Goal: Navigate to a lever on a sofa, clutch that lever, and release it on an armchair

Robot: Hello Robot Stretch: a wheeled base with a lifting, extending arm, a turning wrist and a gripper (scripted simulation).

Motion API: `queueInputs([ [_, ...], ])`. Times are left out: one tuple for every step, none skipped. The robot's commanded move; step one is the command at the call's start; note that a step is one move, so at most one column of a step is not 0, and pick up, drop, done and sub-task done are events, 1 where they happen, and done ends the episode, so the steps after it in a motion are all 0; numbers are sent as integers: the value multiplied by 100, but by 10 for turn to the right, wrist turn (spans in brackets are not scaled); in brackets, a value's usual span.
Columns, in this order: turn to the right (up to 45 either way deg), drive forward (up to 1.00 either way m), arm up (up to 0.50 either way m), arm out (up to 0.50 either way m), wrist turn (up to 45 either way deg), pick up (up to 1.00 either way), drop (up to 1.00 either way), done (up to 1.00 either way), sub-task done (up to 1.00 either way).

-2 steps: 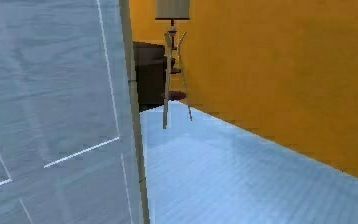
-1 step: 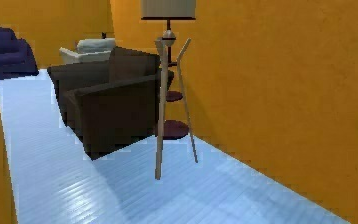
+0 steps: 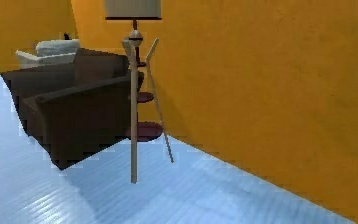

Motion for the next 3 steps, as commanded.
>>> queueInputs([
  [0, 5, 0, 0, 0, 0, 0, 0, 0],
  [-450, 0, 0, 0, 0, 0, 0, 0, 0],
  [0, 100, 0, 0, 0, 0, 0, 0, 0],
])
